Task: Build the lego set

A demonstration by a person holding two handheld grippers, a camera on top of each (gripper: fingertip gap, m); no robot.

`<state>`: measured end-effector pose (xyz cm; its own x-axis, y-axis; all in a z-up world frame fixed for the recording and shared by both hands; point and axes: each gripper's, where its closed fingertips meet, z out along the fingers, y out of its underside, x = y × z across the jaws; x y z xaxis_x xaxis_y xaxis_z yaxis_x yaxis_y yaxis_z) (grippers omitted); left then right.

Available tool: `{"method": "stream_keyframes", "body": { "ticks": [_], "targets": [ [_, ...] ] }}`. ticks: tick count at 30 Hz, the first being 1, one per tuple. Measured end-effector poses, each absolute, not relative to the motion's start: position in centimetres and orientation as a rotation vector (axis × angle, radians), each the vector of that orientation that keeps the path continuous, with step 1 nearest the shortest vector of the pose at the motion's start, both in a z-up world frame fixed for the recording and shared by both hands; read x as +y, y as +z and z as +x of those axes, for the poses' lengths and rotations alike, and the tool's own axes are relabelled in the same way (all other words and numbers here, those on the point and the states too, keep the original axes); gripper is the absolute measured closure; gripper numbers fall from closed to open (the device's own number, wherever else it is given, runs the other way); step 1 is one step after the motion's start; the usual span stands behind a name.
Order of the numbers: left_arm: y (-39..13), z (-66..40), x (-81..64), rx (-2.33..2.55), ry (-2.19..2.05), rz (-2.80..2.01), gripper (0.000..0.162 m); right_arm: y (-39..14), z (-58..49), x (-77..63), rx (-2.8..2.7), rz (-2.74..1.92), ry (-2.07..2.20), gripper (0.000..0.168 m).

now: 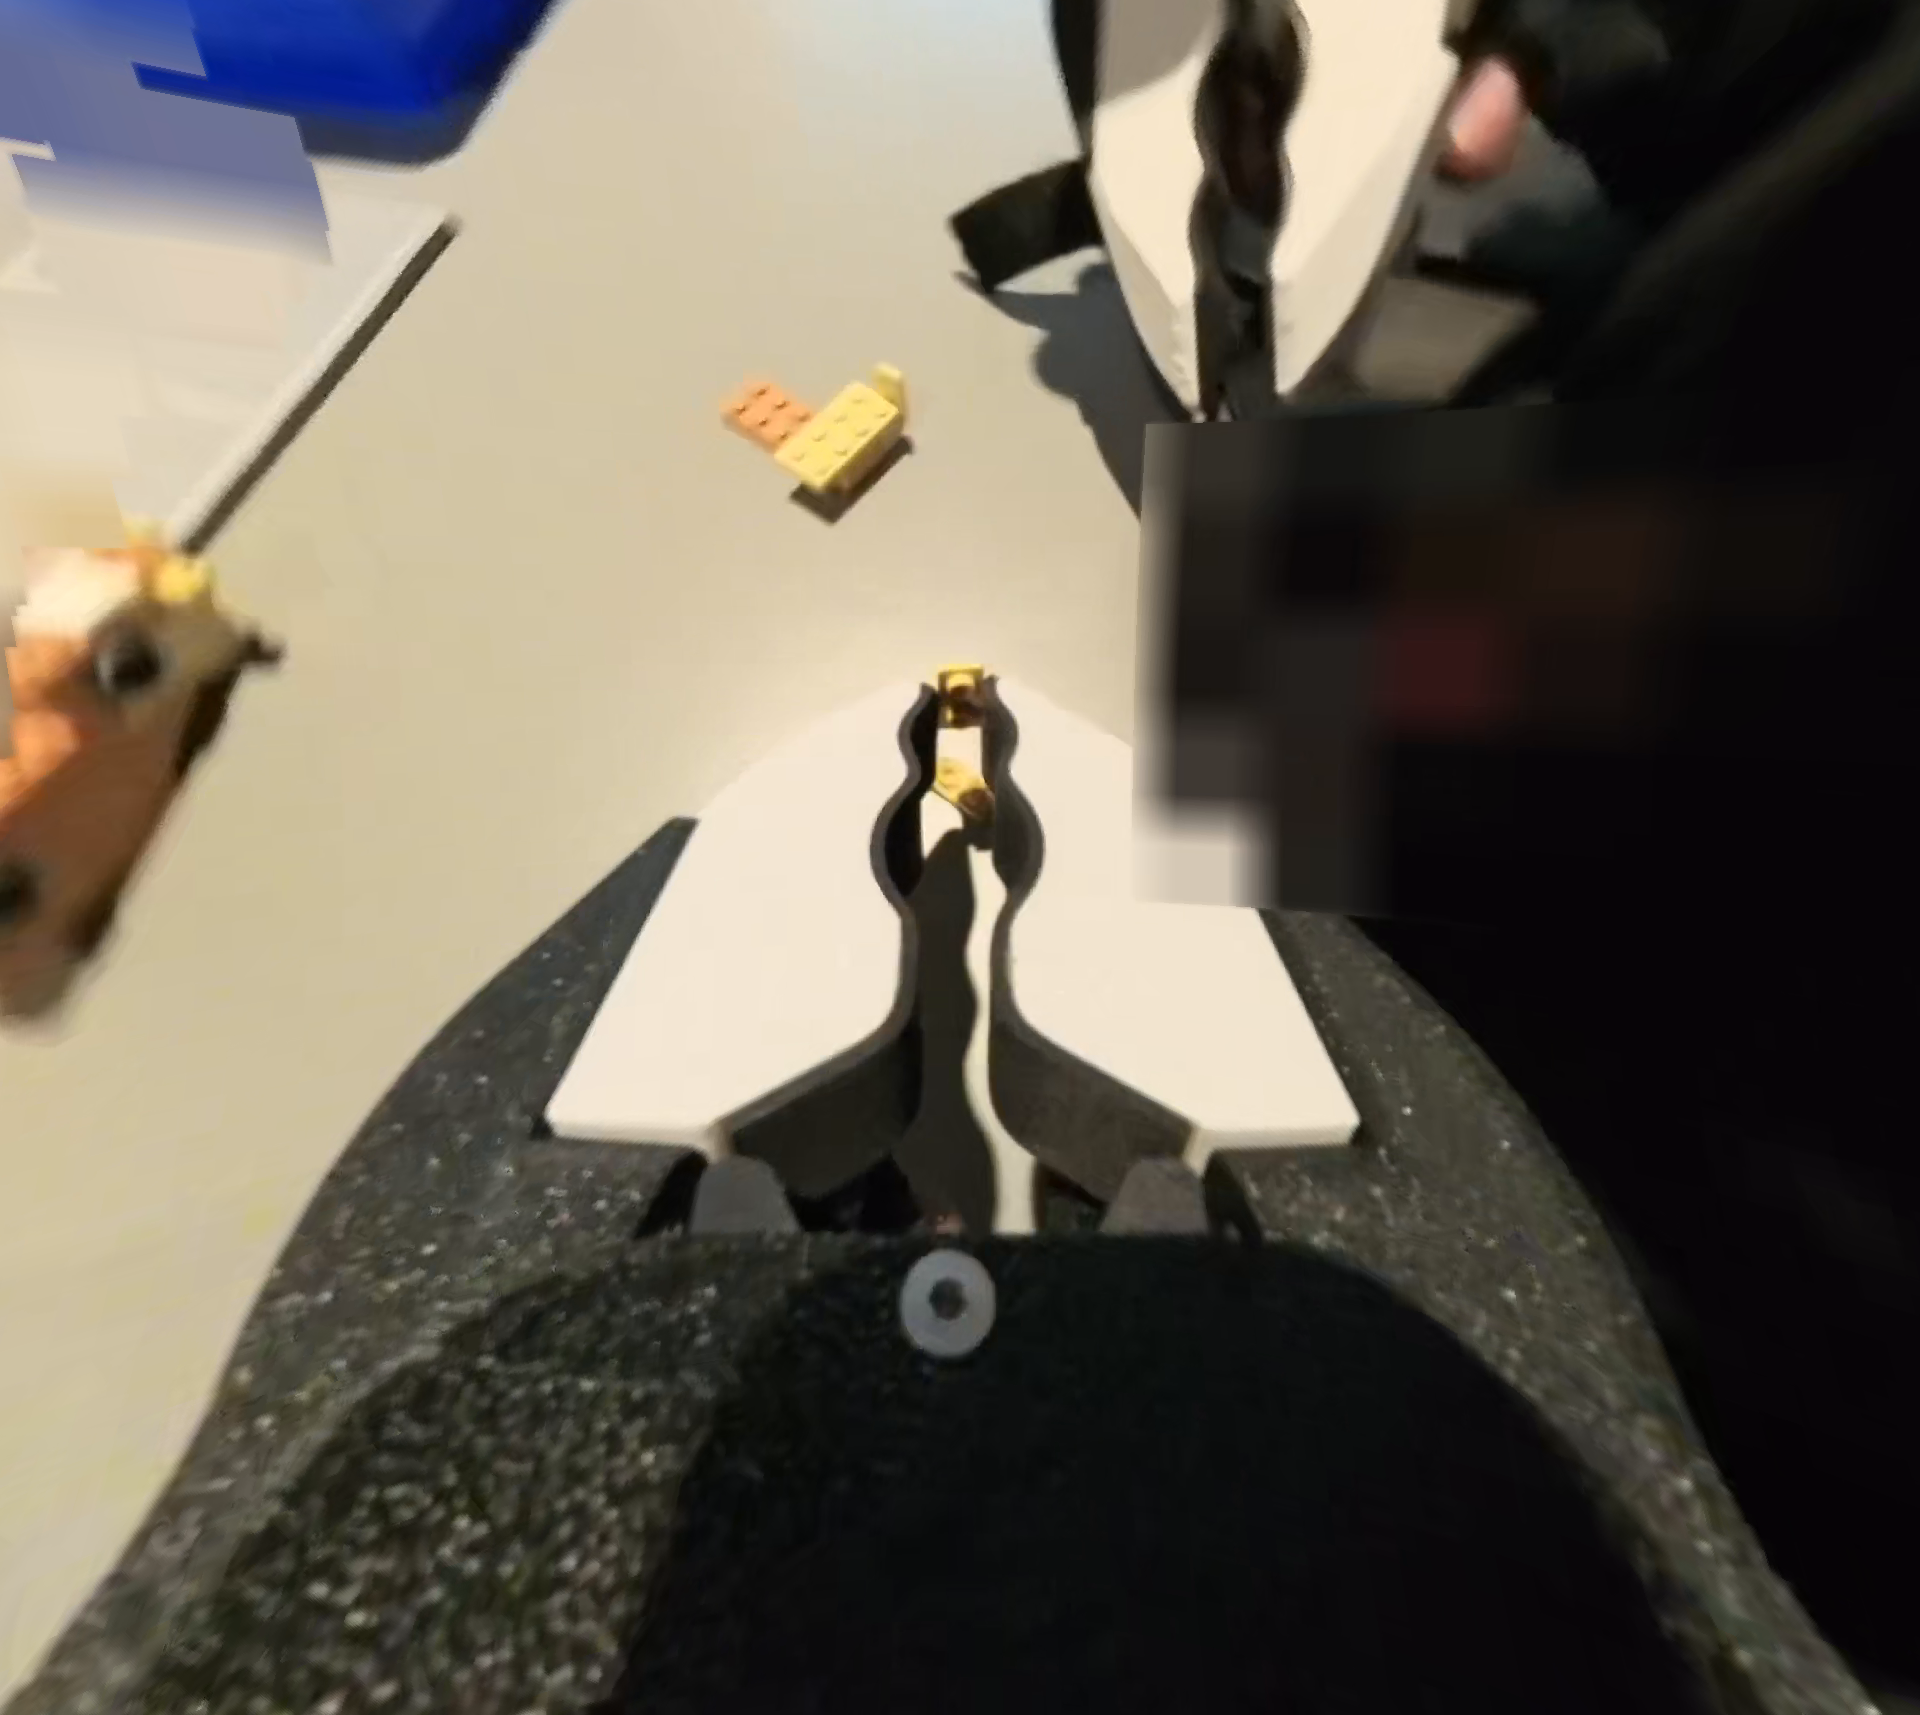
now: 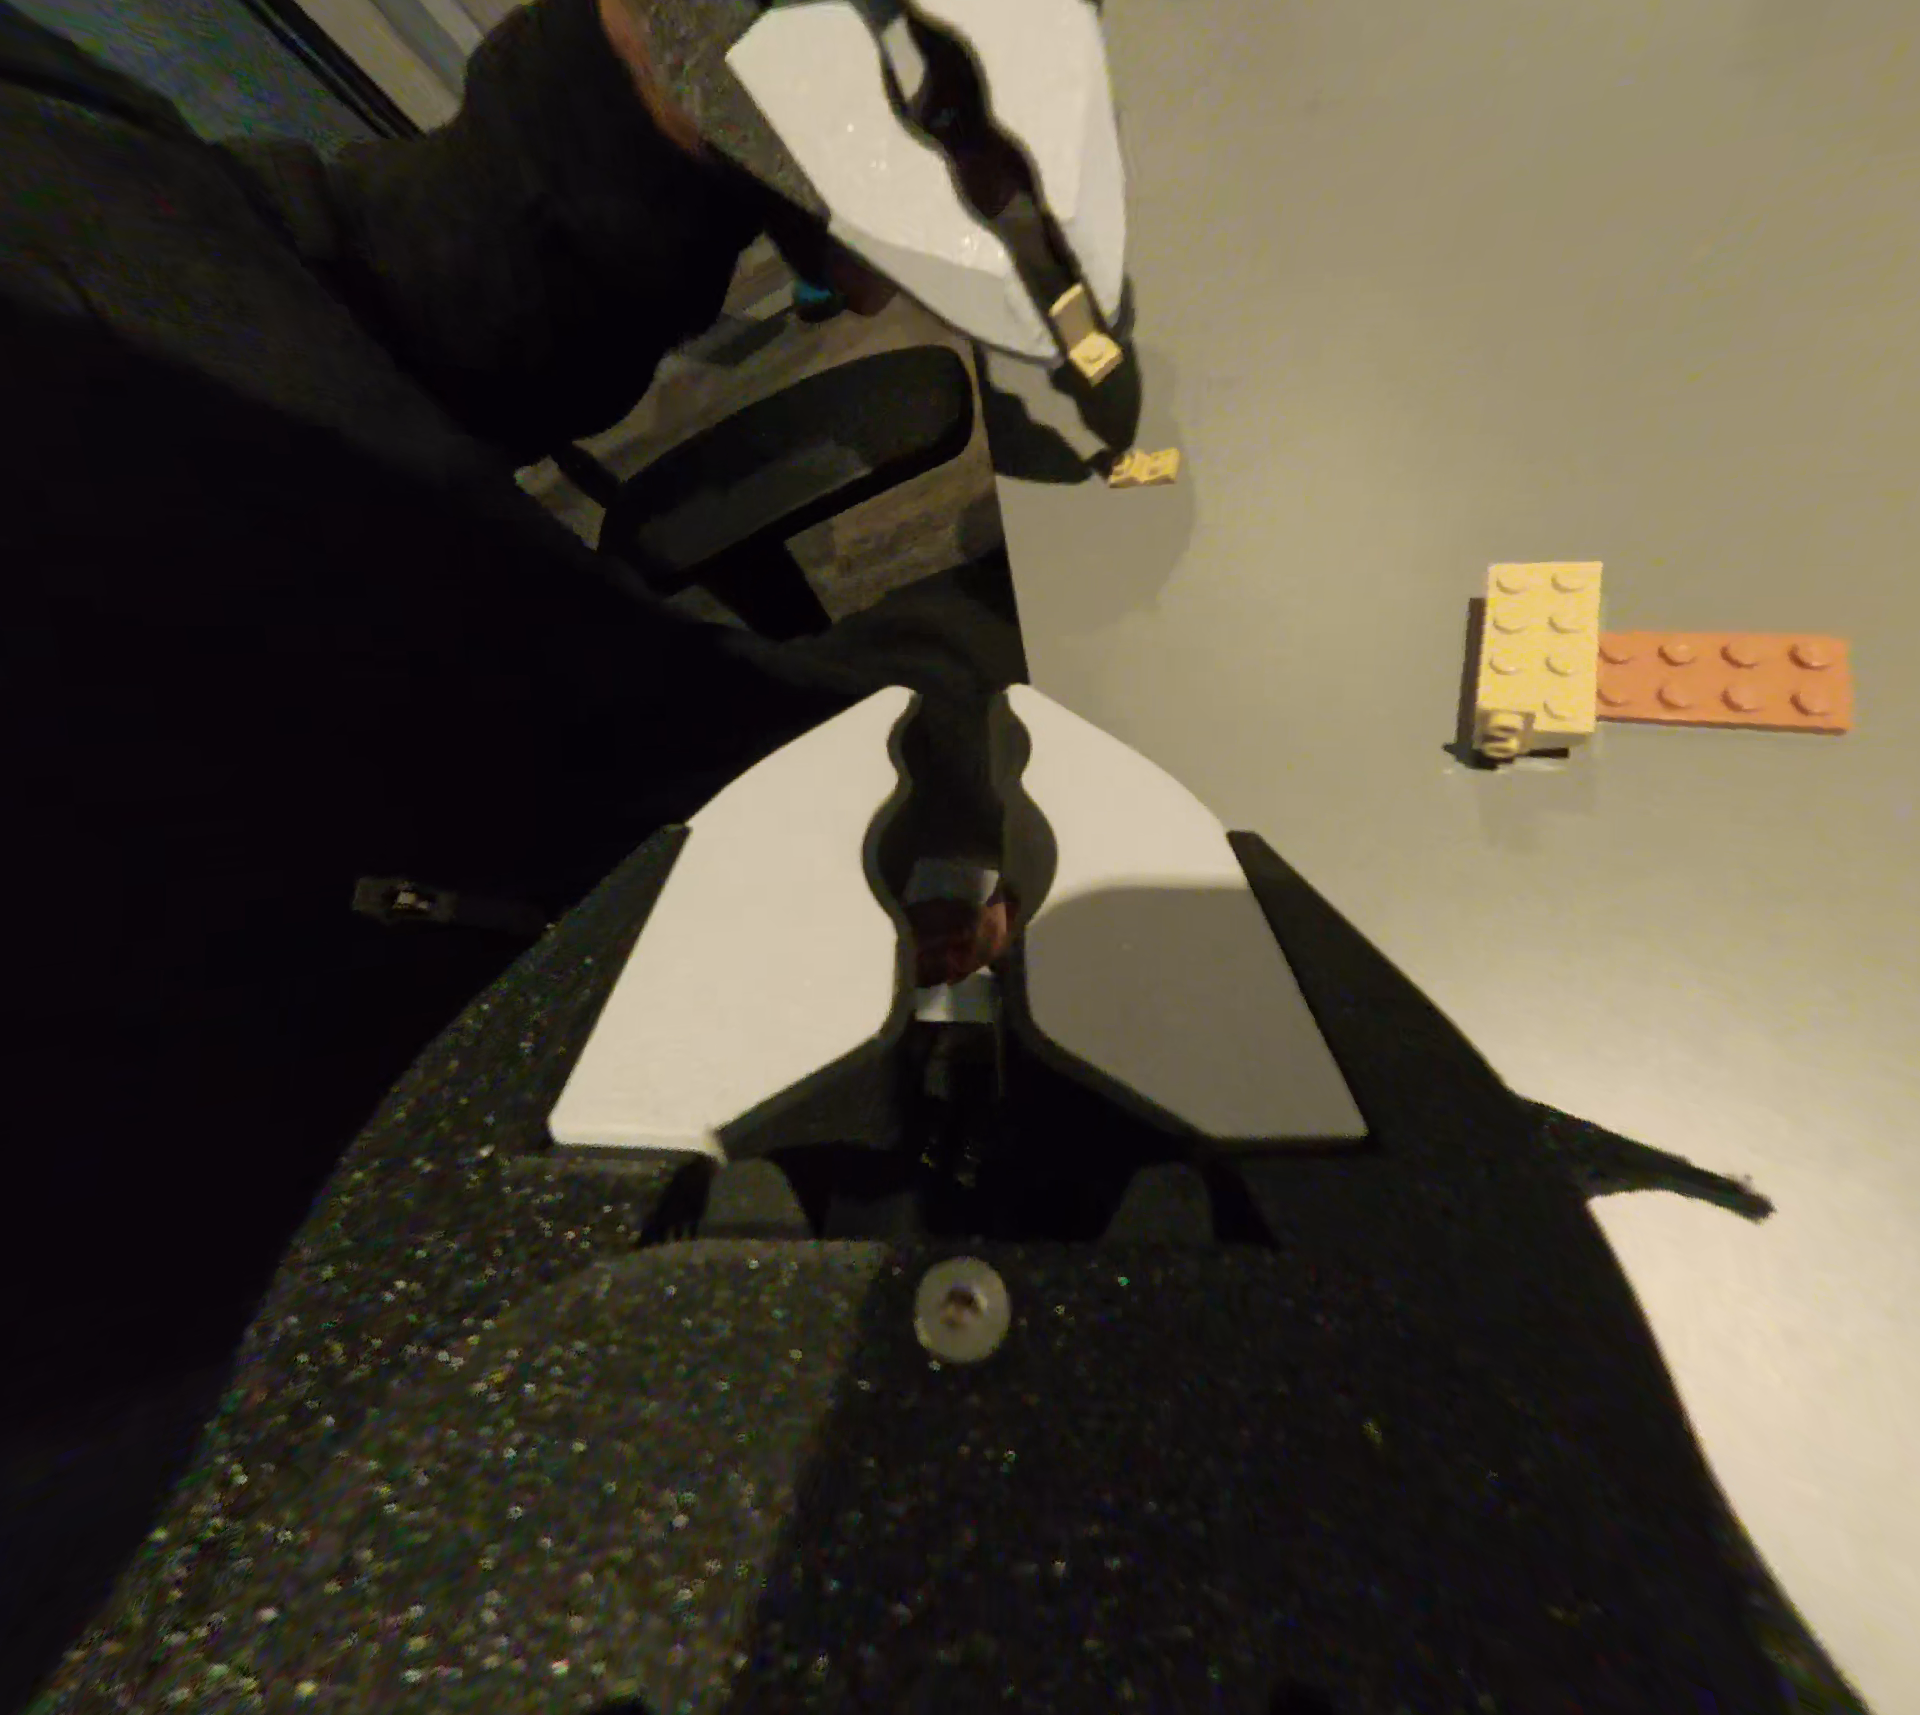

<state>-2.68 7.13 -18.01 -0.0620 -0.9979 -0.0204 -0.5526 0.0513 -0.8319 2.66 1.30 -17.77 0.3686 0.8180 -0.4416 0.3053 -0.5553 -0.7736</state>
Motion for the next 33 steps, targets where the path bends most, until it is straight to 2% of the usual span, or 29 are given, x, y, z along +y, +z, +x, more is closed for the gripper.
{"method": "stream_keyframes", "body": {
  "ticks": [6, 19, 28, 33],
  "targets": [
    [-19.0, -4.0, 6.9, 1.471, -0.817, -1.745, 0.155, -18.5, 0.9, 2.5, -0.986, -2.063, 1.084, 0.156],
    [-21.4, -3.1, 6.4, 1.461, -0.712, -1.883, 0.155, -19.1, -0.2, 3.0, -1.031, -2.099, 1.007, 0.154],
    [-21.7, -4.6, 8.0, 1.440, -0.635, -1.913, 0.155, -19.4, -0.5, 3.1, -1.052, -2.112, 0.985, 0.153],
    [-20.7, -3.9, 7.5, 1.418, -0.736, -1.892, 0.156, -19.6, -0.4, 3.3, -1.046, -2.121, 0.956, 0.152]
  ]
}}
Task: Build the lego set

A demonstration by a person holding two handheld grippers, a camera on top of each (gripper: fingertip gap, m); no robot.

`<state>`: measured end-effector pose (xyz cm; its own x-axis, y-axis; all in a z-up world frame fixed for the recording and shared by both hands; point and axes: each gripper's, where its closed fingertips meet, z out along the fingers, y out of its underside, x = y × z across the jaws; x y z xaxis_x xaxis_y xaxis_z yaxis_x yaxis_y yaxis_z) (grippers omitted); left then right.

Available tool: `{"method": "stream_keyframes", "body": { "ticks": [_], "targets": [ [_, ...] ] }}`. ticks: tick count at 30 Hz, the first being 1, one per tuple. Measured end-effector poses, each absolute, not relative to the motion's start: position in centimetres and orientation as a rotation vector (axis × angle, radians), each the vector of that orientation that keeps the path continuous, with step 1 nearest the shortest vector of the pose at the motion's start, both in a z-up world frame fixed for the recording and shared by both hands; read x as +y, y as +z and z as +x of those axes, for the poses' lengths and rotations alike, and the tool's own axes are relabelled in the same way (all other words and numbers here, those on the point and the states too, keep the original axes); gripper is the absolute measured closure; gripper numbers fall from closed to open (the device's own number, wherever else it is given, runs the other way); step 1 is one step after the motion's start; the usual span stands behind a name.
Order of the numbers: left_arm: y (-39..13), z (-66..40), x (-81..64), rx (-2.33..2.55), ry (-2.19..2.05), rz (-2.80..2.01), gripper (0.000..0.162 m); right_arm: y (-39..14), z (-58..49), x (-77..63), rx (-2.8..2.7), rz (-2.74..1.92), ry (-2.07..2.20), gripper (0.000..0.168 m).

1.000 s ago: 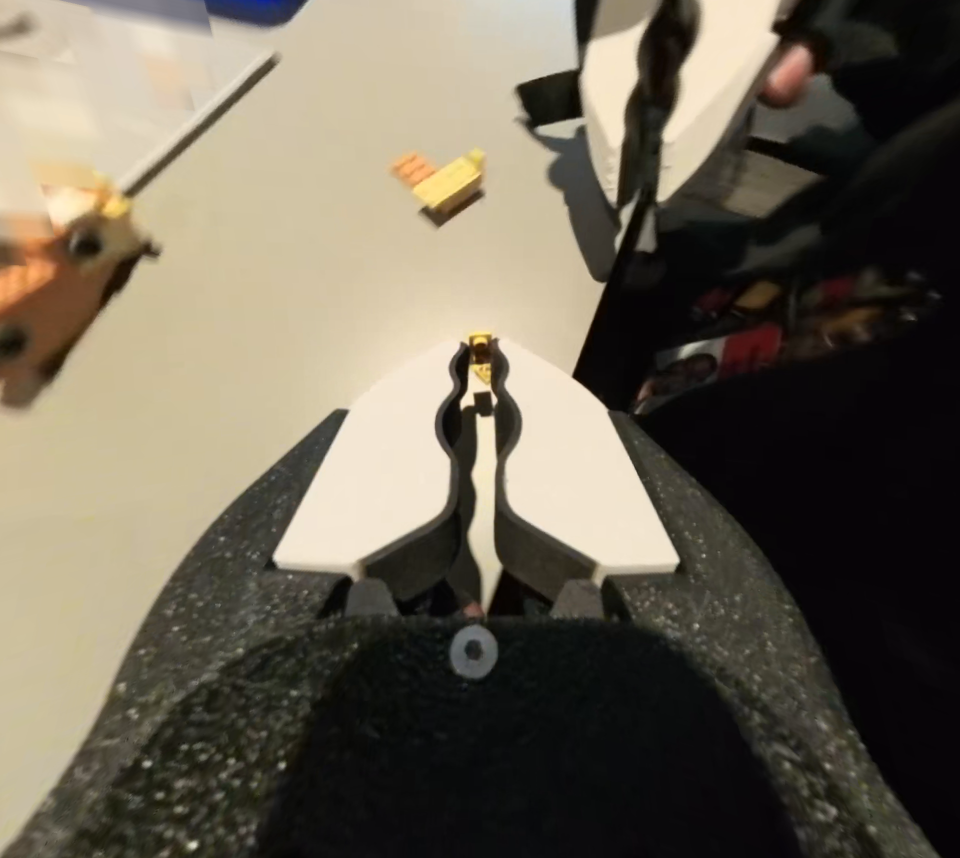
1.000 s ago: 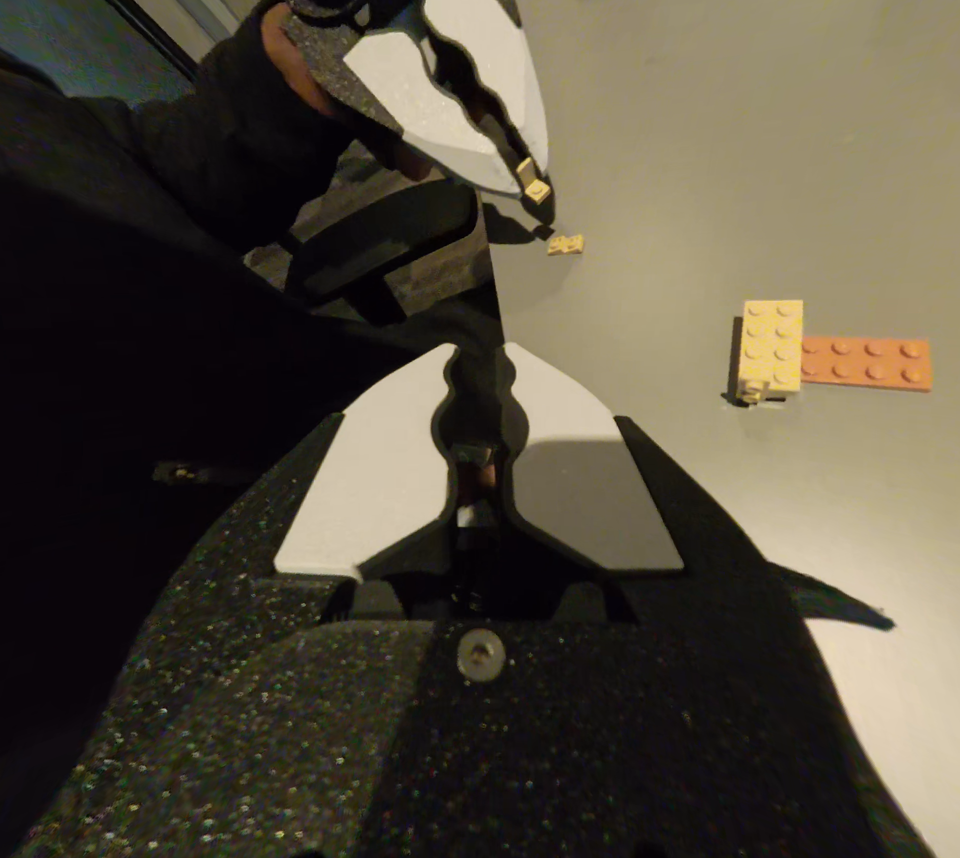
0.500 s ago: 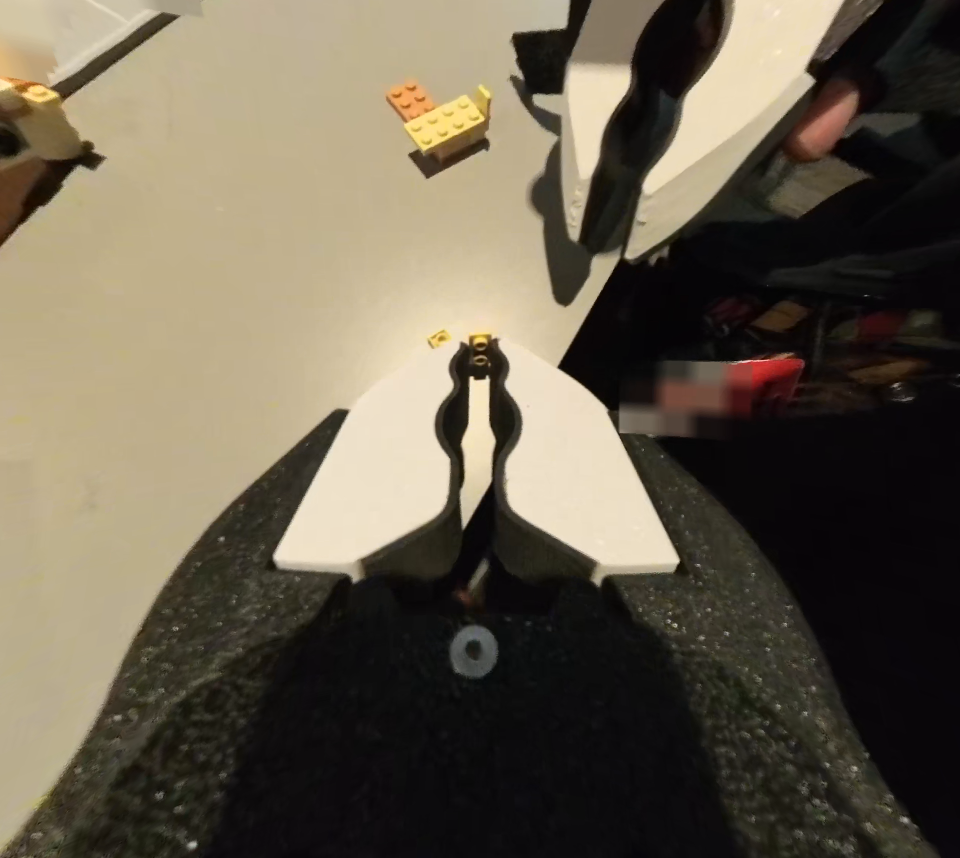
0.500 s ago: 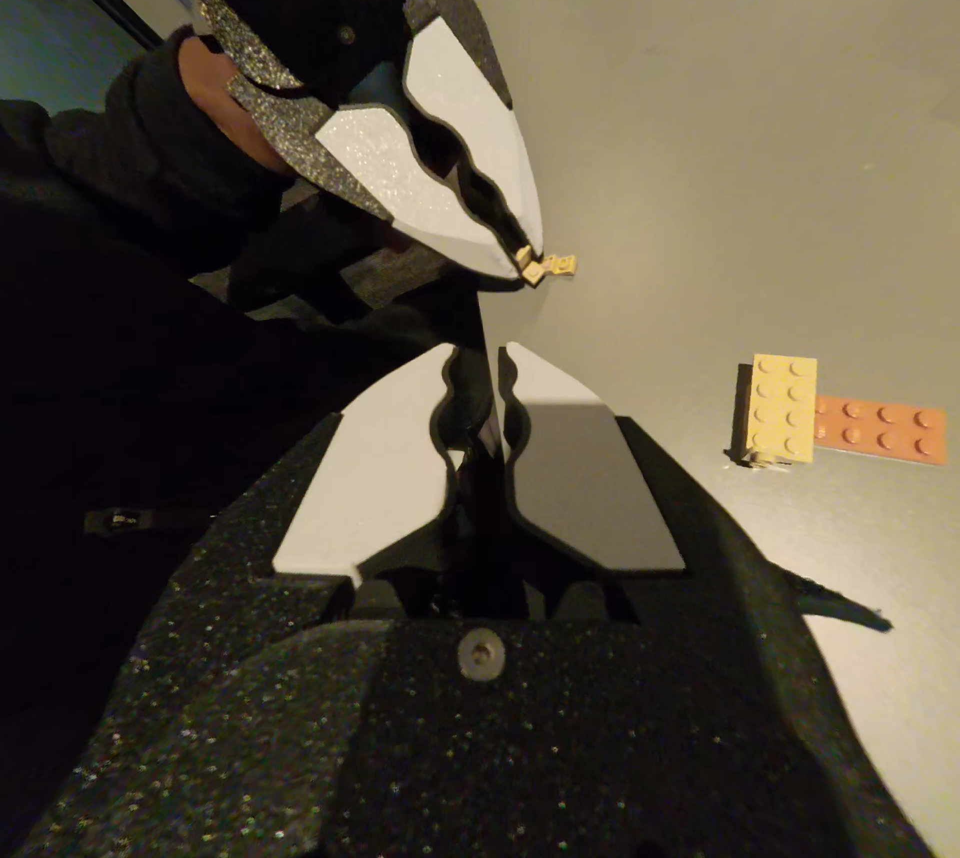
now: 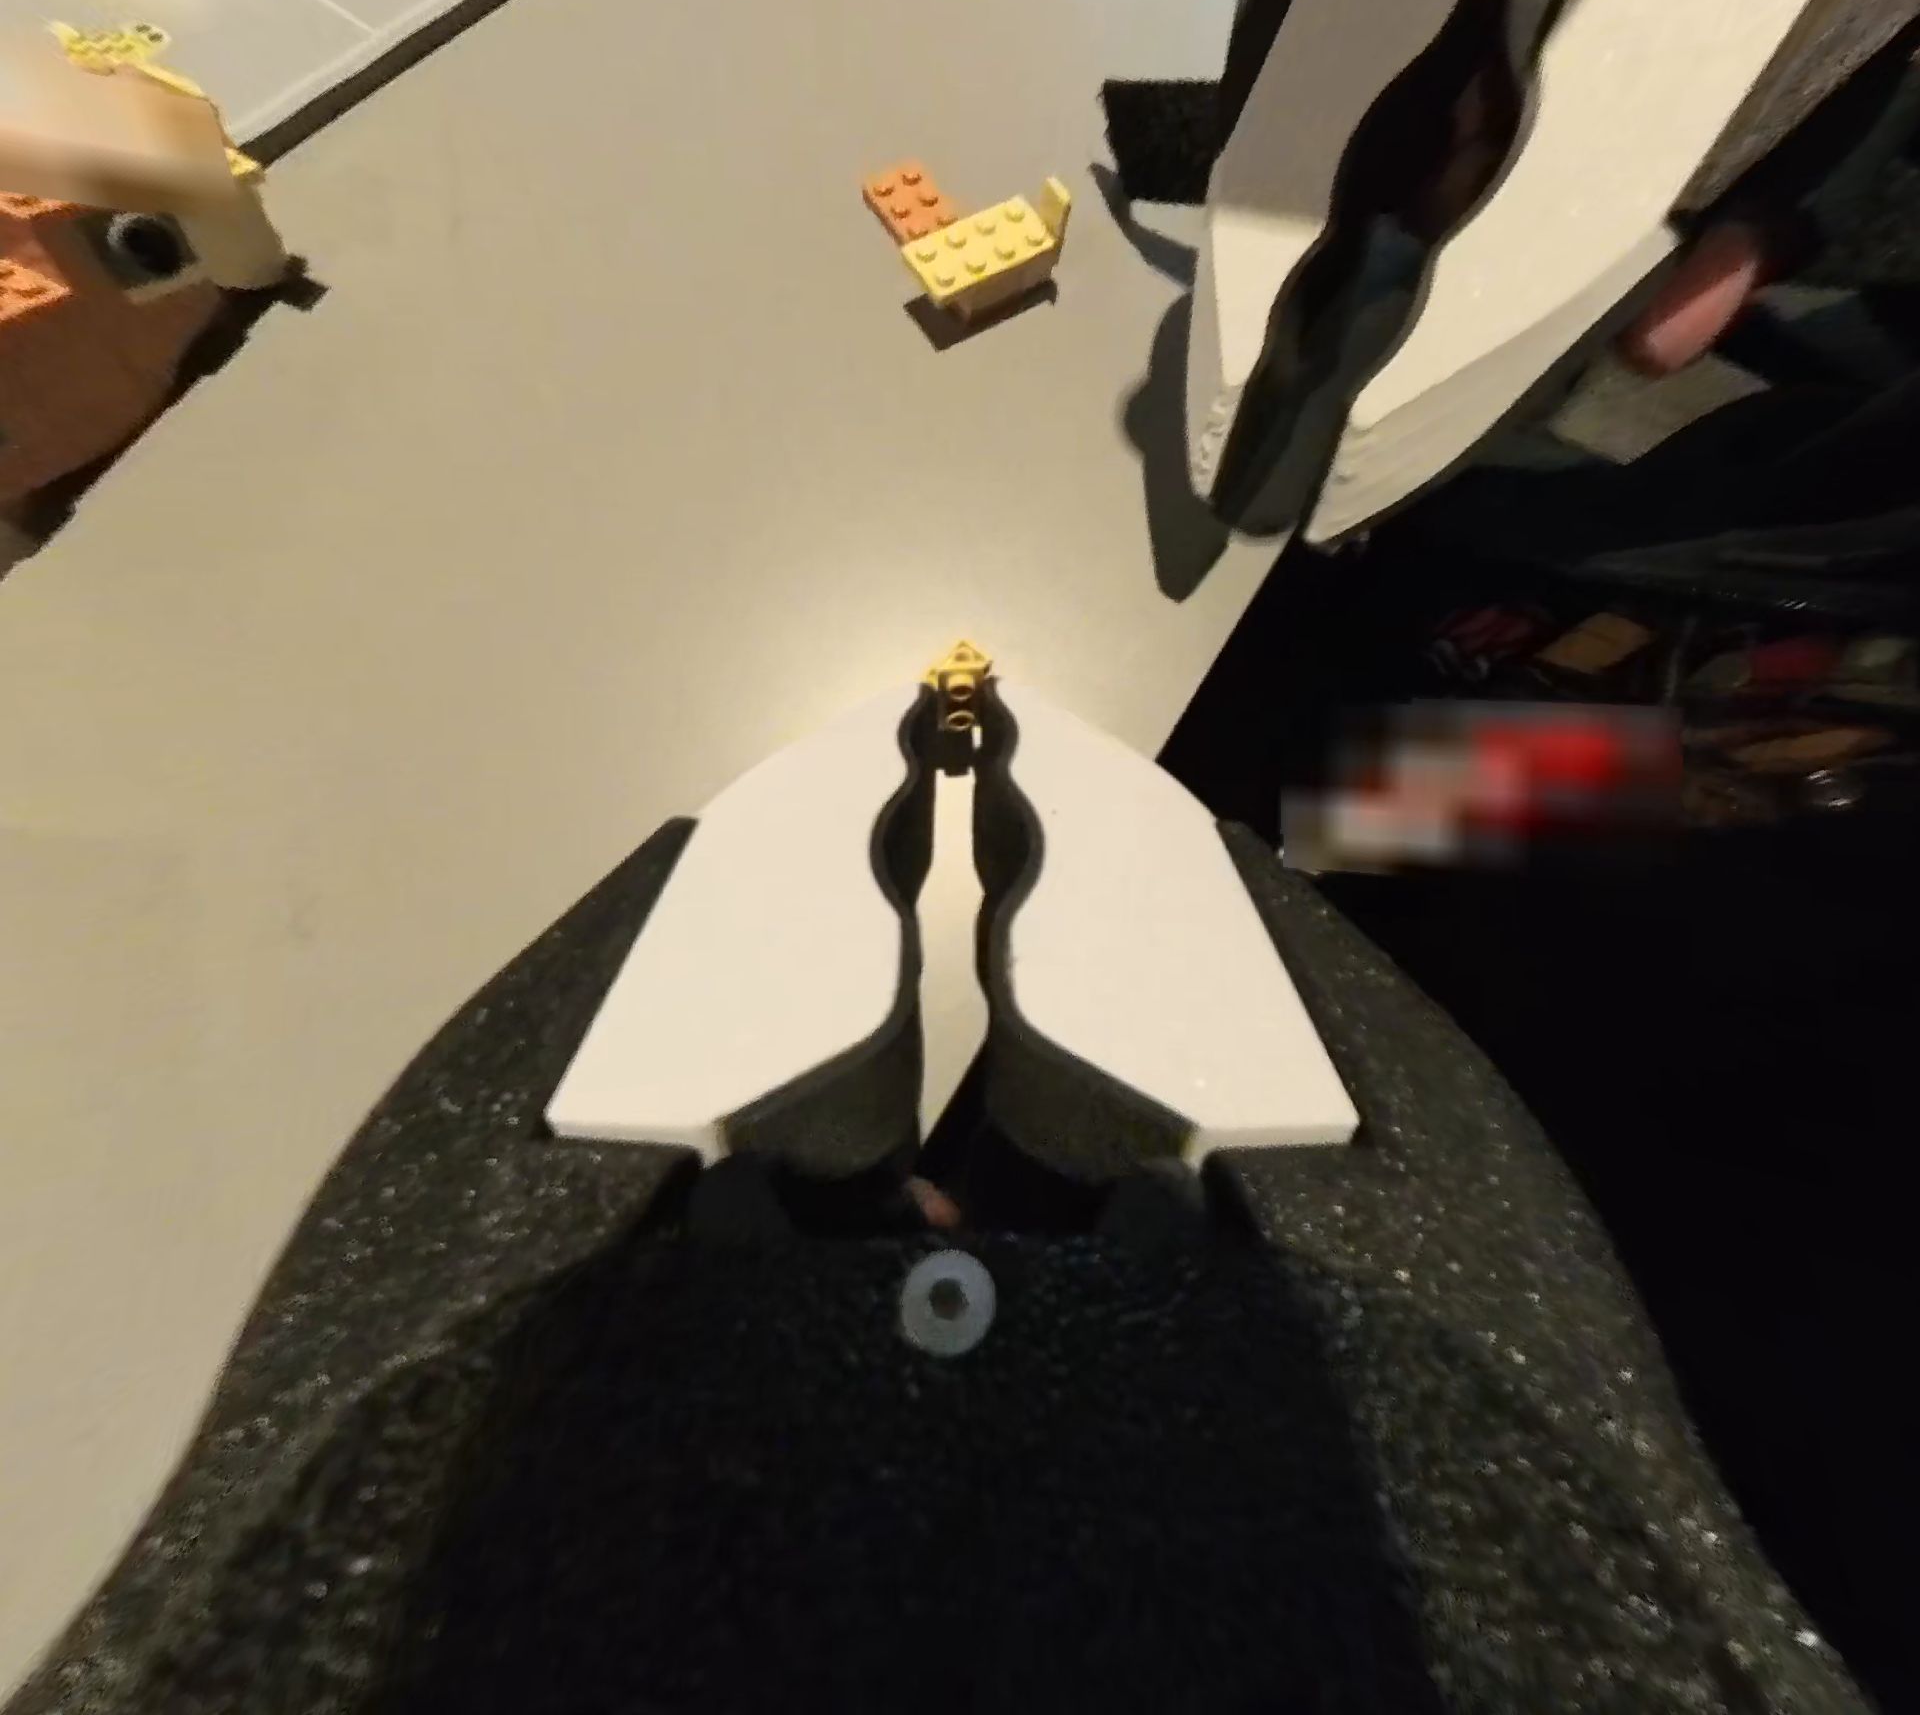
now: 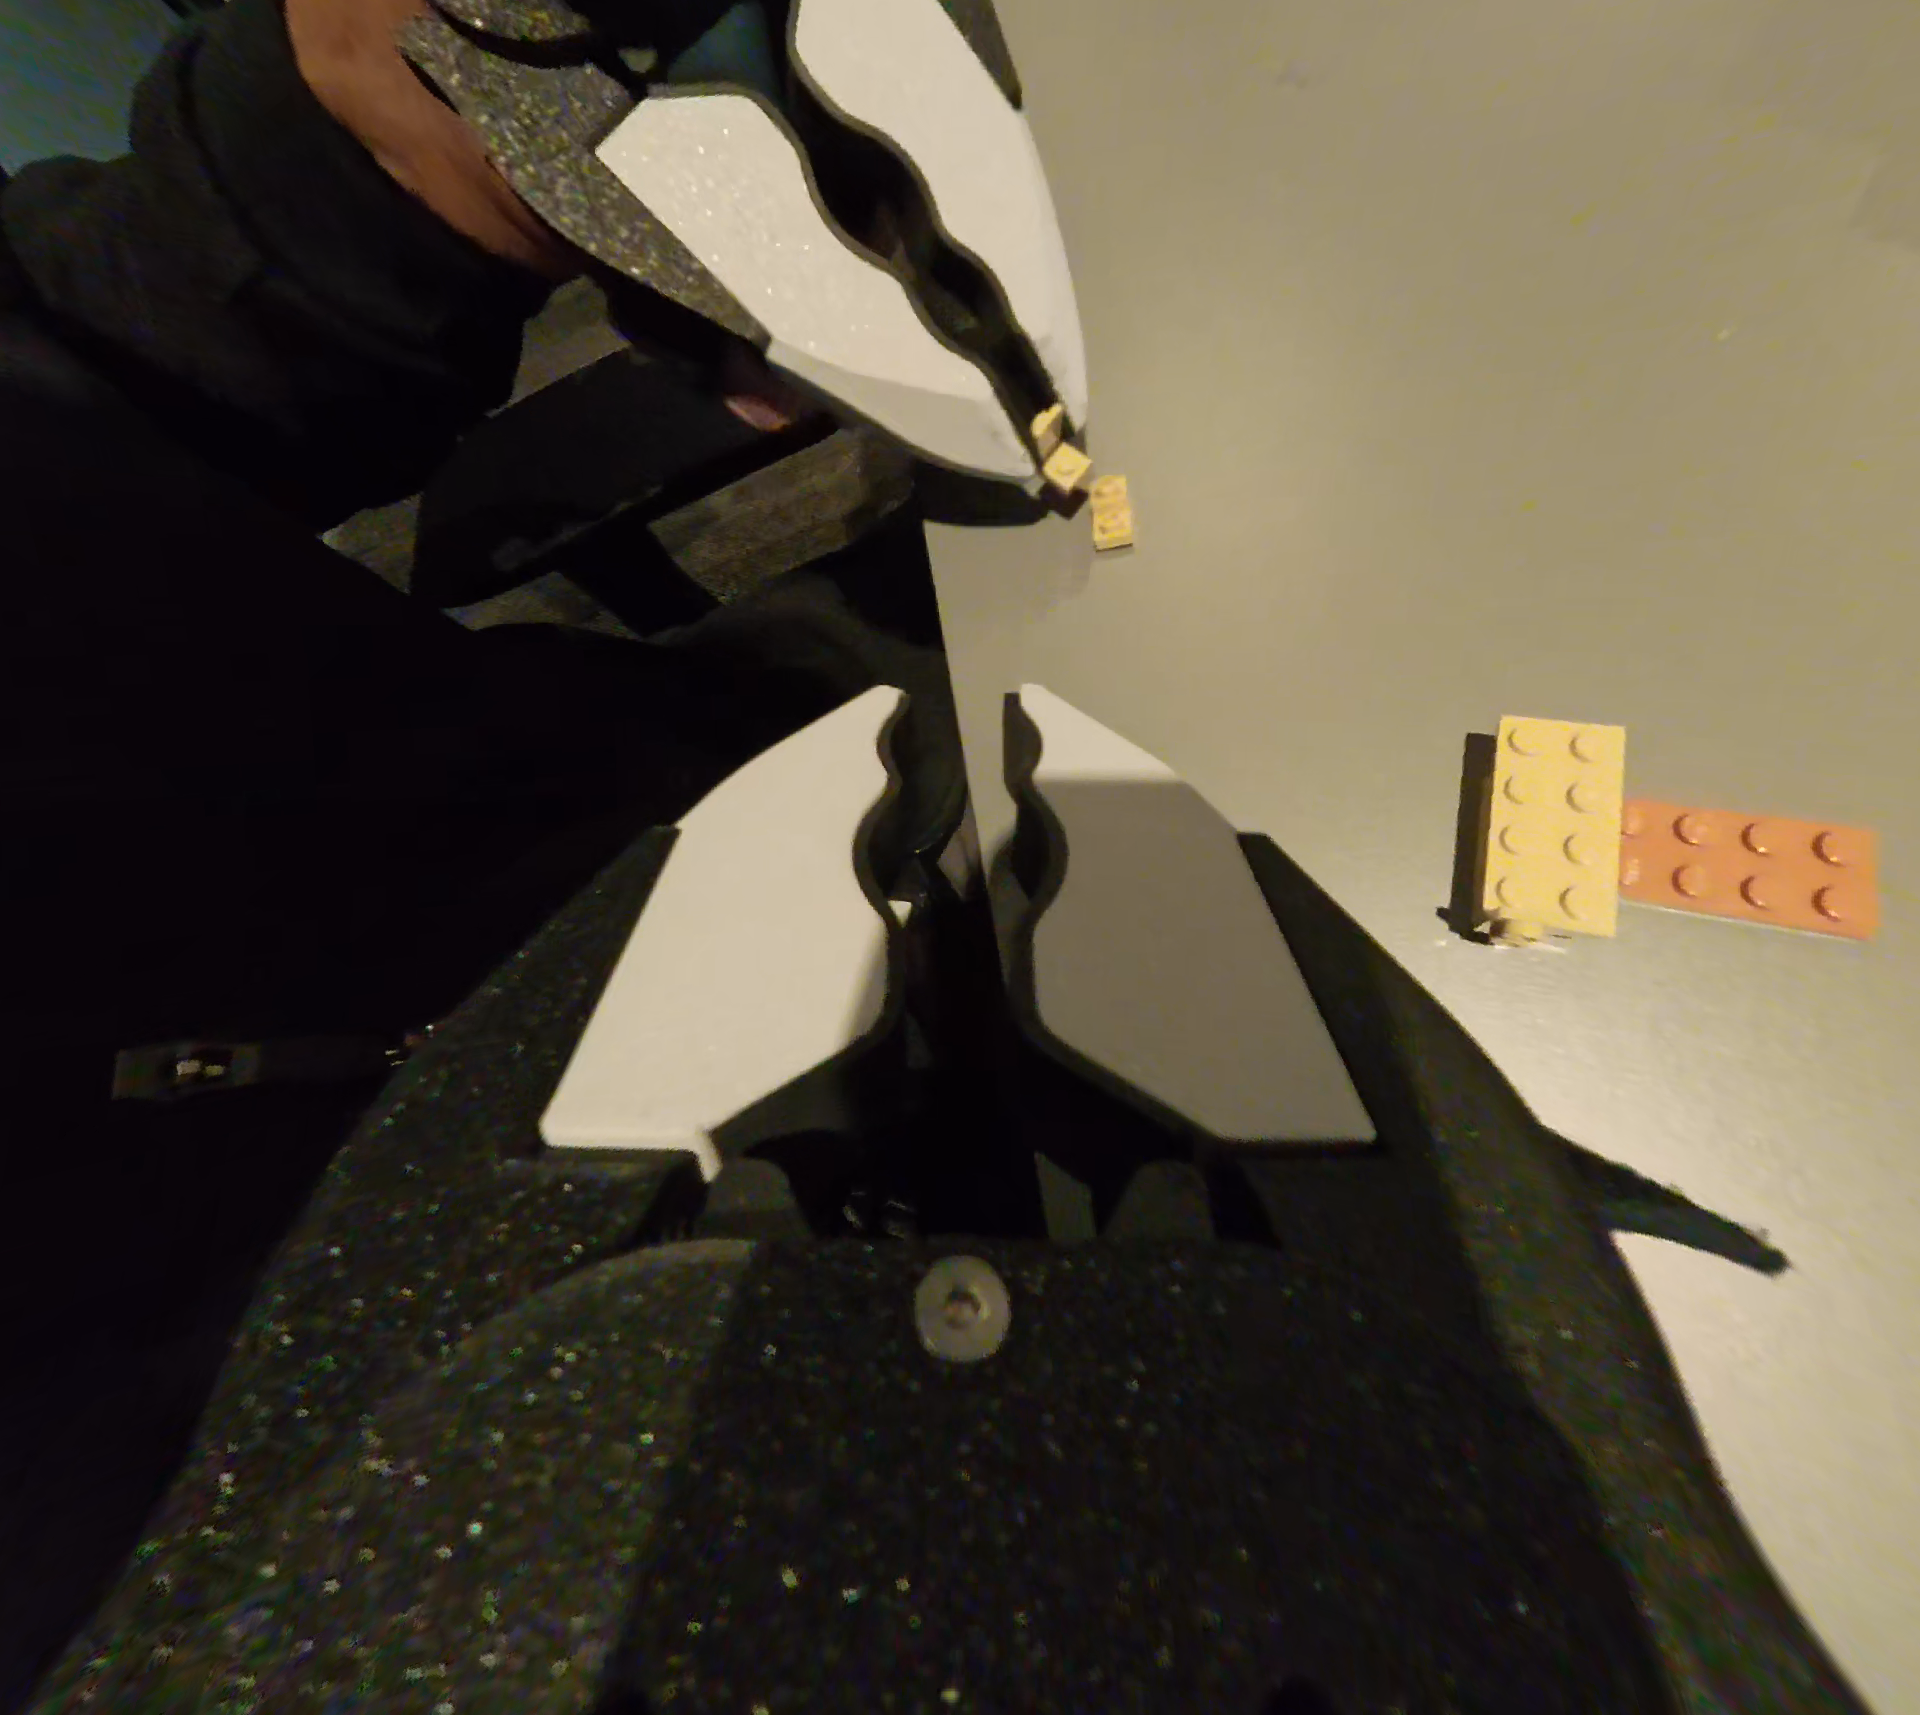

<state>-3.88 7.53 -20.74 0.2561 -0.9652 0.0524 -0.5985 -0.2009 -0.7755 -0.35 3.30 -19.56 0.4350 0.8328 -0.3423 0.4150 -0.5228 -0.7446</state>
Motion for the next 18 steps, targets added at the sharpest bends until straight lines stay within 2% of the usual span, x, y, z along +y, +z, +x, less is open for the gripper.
{"method": "stream_keyframes", "body": {
  "ticks": [18],
  "targets": [
    [-21.6, -3.6, 8.3, 1.424, -0.741, -1.952, 0.155, -19.7, -0.4, 3.2, -1.051, -2.123, 0.946, 0.151]
  ]
}}
